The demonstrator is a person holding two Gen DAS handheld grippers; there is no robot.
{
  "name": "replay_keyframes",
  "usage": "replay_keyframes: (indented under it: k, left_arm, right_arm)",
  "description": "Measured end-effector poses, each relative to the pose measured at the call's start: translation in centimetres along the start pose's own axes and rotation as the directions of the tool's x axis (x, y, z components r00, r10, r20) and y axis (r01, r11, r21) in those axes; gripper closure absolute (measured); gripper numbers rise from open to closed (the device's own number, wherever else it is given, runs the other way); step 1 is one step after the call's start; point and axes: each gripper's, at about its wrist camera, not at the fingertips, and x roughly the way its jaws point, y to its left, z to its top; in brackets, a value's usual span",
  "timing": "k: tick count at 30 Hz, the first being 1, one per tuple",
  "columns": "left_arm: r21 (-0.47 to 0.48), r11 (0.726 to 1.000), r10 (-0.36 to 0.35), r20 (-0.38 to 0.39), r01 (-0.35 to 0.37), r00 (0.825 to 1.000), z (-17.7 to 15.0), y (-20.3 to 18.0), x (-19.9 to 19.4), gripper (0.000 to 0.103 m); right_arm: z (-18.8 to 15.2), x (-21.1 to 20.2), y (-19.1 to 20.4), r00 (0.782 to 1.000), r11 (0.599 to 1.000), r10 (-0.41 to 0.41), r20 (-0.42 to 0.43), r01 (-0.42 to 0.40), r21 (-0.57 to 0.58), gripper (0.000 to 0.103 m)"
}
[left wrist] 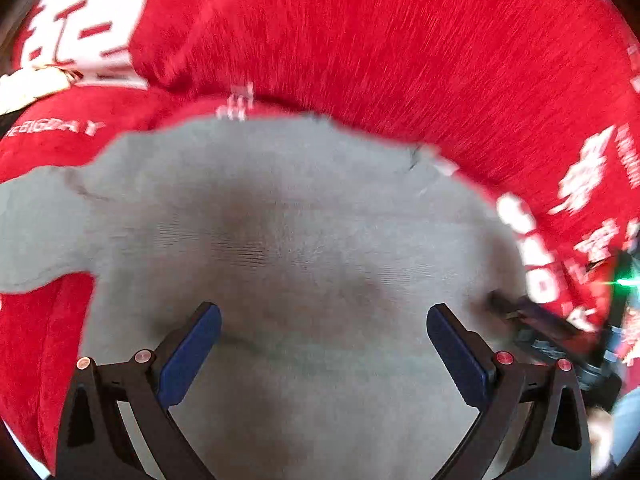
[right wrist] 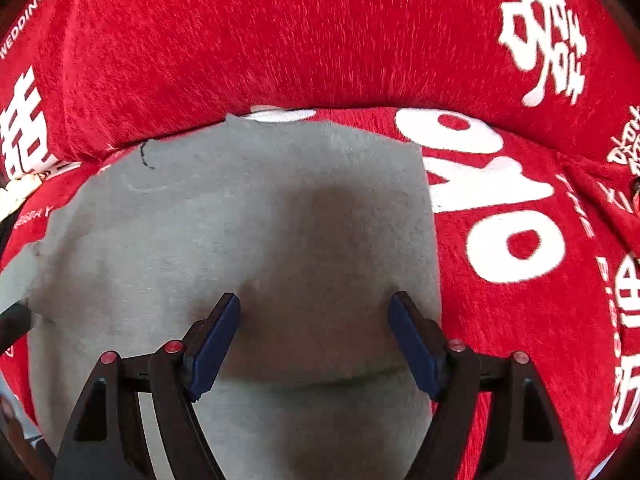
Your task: Fold small clothes
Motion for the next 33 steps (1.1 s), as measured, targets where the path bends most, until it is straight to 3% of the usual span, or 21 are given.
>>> replay_keyframes:
  k: [1,3,4,7,9,11,14,16,19,23,27,30,33]
  left_arm:
    - [0.031,0.998,0.054,-0.025,-0.053,0.998,0.2,-0.2,1.5,0.0]
    - [0.121,0.975,0.184,0.029,-0.186,0.983,0.7,-0.8,2.5,0.0]
    - [0.138,0.966,0.216,0.031,-0.218,0.976,0.9,-0.9,2.7,0.0]
    - [0.038,0.989,0.141,0.015,-0.142,0.99,1.3,0.3,1.4,0.0]
    - [-0.011,0.995,0.103,0.003,-0.103,0.995,1.1,0.7,1.1,0.0]
    - [0.011,0.991,0.133,-0.01,-0.133,0.991,0.5,0.4,1.1,0.0]
    - [0.068,0.988,0.136,0.019,-0.137,0.991,-2.1,0.3,-0.3,0.0]
    - [0.096,0.98,0.176,-0.018,-0.173,0.984,-4.3,0.6,0.1,0.0]
    - [0.183,0.96,0.205,0.055,-0.212,0.977,-7.8,1.0,-1.7,0.0]
    - [0.187,0.968,0.163,0.051,-0.17,0.985,-12.1,4.0,-4.2,0.0]
    - [0.204,0.966,0.151,0.047,-0.158,0.987,-15.6,7.3,-6.0,0.0]
    - [0.167,0.975,0.146,0.003,-0.144,0.989,-16.4,9.0,-7.0,0.0]
    - [0.131,0.977,0.164,0.032,-0.167,0.986,-16.9,8.6,-8.5,0.0]
  right_arm:
    - [0.4,0.5,0.4,1.0,1.0,-0.015,0.008,0.016,-0.017,0.023]
    - [1.4,1.4,0.7,0.999,0.998,-0.038,0.008,0.039,-0.056,0.019]
    - [2.1,1.9,0.6,0.999,0.997,-0.043,0.006,0.043,-0.06,0.019]
    - [3.9,2.3,0.2,0.998,0.998,-0.051,-0.024,0.051,-0.027,0.019]
    - [4.2,1.4,0.7,0.999,0.999,-0.032,0.011,0.032,-0.013,0.019]
    - [3.3,0.9,1.3,1.0,1.0,-0.007,0.001,0.007,-0.01,0.019]
    - [-0.1,-1.1,2.7,1.0,0.999,0.028,-0.003,-0.028,-0.03,0.019]
    - [-2.7,-2.2,3.1,1.0,0.999,0.026,-0.005,-0.026,-0.045,0.018]
    - [-7.2,-3.5,4.4,1.0,0.992,-0.013,-0.007,0.012,-0.123,0.017]
    - [-13.1,-6.7,4.4,0.998,0.978,-0.011,0.067,0.025,-0.209,0.017]
    - [-18.6,-8.9,2.1,0.998,0.97,0.015,0.057,-0.001,-0.245,0.016]
    - [-20.8,-10.4,1.1,0.999,0.958,-0.018,0.036,0.028,-0.286,0.015]
    - [-21.2,-11.9,1.5,0.999,0.967,-0.047,0.014,0.049,-0.25,0.015]
